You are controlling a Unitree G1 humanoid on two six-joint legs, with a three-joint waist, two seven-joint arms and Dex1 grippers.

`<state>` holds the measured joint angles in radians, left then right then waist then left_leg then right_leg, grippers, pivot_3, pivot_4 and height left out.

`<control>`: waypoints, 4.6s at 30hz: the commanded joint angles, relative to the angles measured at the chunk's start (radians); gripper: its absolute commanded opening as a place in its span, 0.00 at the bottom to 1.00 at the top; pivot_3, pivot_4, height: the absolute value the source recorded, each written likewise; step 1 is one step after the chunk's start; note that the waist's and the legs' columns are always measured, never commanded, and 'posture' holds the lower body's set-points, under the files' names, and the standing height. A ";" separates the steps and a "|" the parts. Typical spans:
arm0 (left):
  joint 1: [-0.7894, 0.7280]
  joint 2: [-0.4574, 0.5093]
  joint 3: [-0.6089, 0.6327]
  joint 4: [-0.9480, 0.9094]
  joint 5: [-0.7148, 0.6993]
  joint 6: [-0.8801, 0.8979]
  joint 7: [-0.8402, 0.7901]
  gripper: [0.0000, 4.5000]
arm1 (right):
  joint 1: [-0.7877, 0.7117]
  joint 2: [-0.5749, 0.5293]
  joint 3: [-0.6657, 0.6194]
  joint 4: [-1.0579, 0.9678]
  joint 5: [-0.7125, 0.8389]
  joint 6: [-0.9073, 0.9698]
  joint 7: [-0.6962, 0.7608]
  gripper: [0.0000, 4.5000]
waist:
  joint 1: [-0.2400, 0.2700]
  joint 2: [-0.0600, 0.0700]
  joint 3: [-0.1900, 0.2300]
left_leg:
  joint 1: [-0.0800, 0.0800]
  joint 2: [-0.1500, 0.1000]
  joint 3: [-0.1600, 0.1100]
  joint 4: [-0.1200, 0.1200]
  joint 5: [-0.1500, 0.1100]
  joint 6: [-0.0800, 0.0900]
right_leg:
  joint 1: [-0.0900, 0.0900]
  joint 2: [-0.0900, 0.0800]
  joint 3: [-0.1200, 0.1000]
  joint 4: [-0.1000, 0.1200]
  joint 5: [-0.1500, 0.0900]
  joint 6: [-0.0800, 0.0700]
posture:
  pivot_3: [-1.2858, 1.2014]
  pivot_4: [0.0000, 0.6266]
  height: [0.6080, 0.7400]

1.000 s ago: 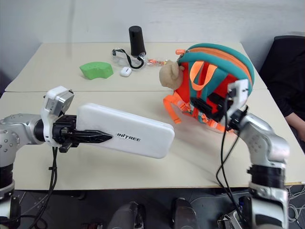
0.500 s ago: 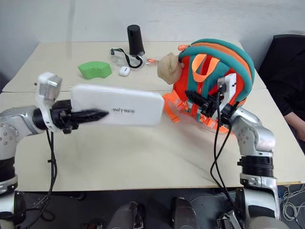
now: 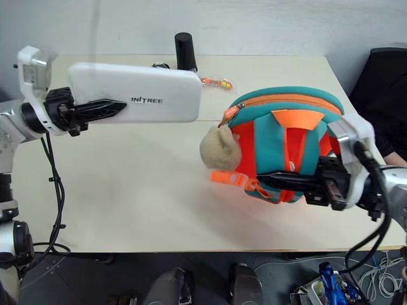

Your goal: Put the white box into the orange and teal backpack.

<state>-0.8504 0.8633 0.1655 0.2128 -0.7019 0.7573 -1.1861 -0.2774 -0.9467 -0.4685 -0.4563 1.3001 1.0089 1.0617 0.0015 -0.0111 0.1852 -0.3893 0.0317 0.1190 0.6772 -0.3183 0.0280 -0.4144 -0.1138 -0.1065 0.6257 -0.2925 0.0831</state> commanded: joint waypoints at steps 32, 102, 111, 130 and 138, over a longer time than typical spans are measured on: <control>-0.037 -0.137 -0.194 -0.158 0.113 -0.130 -0.158 0.30 | 0.067 -0.028 0.000 -0.085 0.140 -0.074 -0.166 0.01 | 0.027 -0.006 0.004 | -0.002 -0.001 -0.001 0.004 0.000 0.003 | 0.001 -0.001 0.000 -0.002 0.001 0.002 | 0.52 0.24 1.00; -0.132 -0.199 -0.080 -0.464 -0.111 0.352 0.055 0.99 | 0.096 0.148 0.221 -0.079 -0.339 -0.295 -0.261 0.00 | 0.024 -0.007 0.004 | -0.002 -0.004 -0.001 0.007 -0.001 0.010 | 0.005 -0.001 0.002 -0.004 0.006 0.010 | 0.52 0.24 1.00; -0.091 -0.207 -0.214 -0.500 -0.039 0.277 0.125 0.99 | 0.060 0.144 0.216 -0.080 -0.293 -0.268 -0.257 0.00 | 0.017 -0.007 0.004 | -0.001 -0.003 0.001 0.006 0.000 0.008 | 0.004 0.001 0.003 -0.004 0.006 0.010 | 0.52 0.24 1.00; -0.105 -0.167 -0.209 -0.443 -0.068 0.256 0.051 0.19 | 0.103 0.130 0.159 -0.112 -0.227 -0.254 -0.274 0.00 | 0.020 -0.007 0.004 | -0.001 -0.003 0.001 0.006 0.000 0.008 | 0.004 0.000 0.003 -0.005 0.006 0.010 | 0.52 0.24 1.00; -0.166 -0.049 -0.161 -0.297 -0.042 0.177 -0.070 0.07 | 0.175 0.091 0.024 -0.117 -0.119 -0.237 -0.214 0.00 | 0.021 -0.007 0.004 | -0.002 -0.004 0.001 0.006 0.000 0.008 | 0.003 0.001 0.002 -0.005 0.006 0.009 | 0.52 0.24 1.00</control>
<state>-0.9899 0.7901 -0.0418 -0.1080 -0.7458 0.9621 -1.2280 -0.1098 -0.8342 -0.3727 -0.5464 1.1309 0.7740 0.8219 0.0229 -0.0176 0.1892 -0.3911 0.0282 0.1200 0.6832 -0.3186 0.0361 -0.4115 -0.1130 -0.1041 0.6206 -0.2865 0.0925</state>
